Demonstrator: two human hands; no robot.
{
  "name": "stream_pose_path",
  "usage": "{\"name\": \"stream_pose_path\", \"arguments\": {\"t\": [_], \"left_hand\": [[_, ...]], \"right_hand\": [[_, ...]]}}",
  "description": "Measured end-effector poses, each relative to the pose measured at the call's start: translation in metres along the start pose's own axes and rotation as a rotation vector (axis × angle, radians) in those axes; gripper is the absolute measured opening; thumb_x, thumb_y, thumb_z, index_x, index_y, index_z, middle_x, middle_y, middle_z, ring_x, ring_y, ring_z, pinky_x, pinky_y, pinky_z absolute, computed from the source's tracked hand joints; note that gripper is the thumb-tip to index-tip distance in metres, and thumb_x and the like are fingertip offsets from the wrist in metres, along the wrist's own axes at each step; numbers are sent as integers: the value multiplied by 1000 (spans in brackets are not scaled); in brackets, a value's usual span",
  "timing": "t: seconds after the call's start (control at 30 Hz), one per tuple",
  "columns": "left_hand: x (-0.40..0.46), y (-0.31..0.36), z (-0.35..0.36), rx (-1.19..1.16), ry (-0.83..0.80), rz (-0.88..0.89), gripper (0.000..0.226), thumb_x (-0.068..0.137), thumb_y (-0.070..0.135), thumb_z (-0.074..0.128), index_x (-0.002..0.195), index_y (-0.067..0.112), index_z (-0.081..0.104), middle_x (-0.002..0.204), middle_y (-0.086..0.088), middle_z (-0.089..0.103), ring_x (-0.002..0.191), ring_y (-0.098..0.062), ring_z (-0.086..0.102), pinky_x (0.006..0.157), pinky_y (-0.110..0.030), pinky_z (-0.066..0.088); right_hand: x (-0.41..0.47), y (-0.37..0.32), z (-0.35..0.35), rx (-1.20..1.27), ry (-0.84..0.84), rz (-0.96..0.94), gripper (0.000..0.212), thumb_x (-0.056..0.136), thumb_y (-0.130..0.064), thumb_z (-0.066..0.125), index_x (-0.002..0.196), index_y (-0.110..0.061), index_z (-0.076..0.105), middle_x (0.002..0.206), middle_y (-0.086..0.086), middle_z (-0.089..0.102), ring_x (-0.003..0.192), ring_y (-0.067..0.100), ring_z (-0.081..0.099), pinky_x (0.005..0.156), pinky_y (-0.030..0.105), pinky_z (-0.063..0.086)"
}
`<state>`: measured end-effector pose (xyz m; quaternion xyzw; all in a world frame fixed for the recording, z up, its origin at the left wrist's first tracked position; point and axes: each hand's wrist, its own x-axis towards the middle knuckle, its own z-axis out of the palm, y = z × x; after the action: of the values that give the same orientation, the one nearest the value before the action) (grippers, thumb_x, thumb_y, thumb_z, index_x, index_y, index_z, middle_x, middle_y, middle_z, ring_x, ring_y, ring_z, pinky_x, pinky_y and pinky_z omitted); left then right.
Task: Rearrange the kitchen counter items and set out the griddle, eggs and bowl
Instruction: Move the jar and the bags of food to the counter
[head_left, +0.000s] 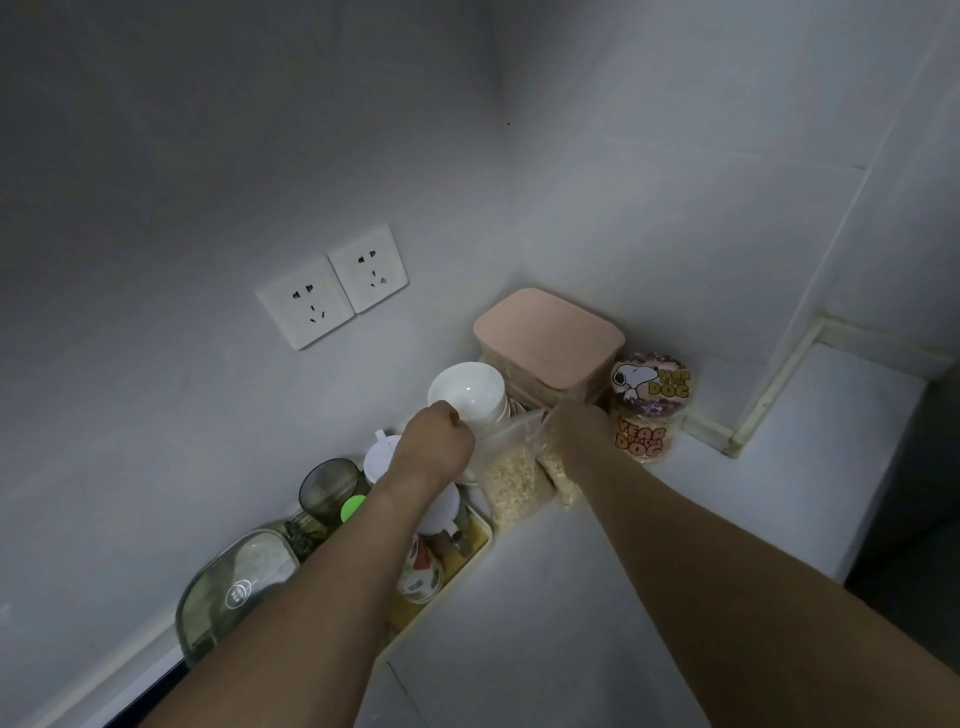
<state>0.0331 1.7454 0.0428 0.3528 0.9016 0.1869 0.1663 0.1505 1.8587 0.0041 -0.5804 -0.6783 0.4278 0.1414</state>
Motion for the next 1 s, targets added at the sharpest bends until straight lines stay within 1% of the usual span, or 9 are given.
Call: {"name": "stream_pose_path", "arguments": {"t": [0.2,0.3,0.37,0.4,0.47,0.5,0.6,0.9,1.0], "left_hand": [[-16,19,-8,40,25,96,33,101,18,37,119,0,58,124,-19,59,112,-31,54,87,-29,40],[-34,29,-19,66,66,131,34,102,21,37,119,1,58,124,-17,57,111,-31,55,91,-32,42],[-46,36,-32,85,95,158,30,101,19,37,114,1,57,121,-18,55,107,-32,55,85,-32,43],[-55,39,-39,88,111,164,27,100,16,37,110,1,56,119,-18,55,105,-32,55,81,-31,42],[-68,46,-53,100,145,171,24,99,14,37,110,1,55,121,-17,53,107,-33,53,81,-32,40],[-74,48,-60,109,161,175,25,100,14,37,113,2,54,124,-16,52,110,-32,52,83,-32,40],[-98,55,-86,145,212,216,30,101,16,37,123,3,51,132,-15,49,119,-31,49,90,-33,40],[-182,80,-186,229,397,349,35,103,22,36,129,2,47,137,-18,46,127,-34,44,101,-35,36],[-209,89,-211,291,429,408,37,102,25,37,129,2,46,135,-19,47,126,-35,43,103,-36,34]], "right_hand": [[-28,-6,-32,-406,-16,-213,27,94,-12,54,121,-8,58,120,2,62,111,17,60,92,28,47],[-41,-15,-49,-265,-2,-258,23,93,-4,51,115,-5,59,112,7,63,108,24,60,103,44,43],[-51,-30,-62,-131,-34,-270,23,85,-3,63,107,-2,60,105,13,63,101,27,61,92,34,49],[-64,-33,-68,-68,-72,-310,20,75,-4,72,93,-3,63,92,12,63,87,27,63,76,28,52],[-77,-44,-80,164,-55,-308,12,76,-9,68,74,-10,57,75,7,55,71,29,55,58,24,44],[-85,-46,-85,125,69,-368,3,85,-11,57,84,-9,58,84,9,56,81,31,55,64,28,43],[-109,-56,-106,46,17,-354,43,94,-16,43,136,-6,46,134,12,51,119,30,51,96,33,40],[-207,-102,-168,85,152,-609,49,94,-17,41,142,-7,38,141,14,45,122,27,49,93,28,37],[-238,-114,-186,62,187,-662,50,94,-17,42,142,-8,37,143,12,42,126,26,45,101,31,35]]}}
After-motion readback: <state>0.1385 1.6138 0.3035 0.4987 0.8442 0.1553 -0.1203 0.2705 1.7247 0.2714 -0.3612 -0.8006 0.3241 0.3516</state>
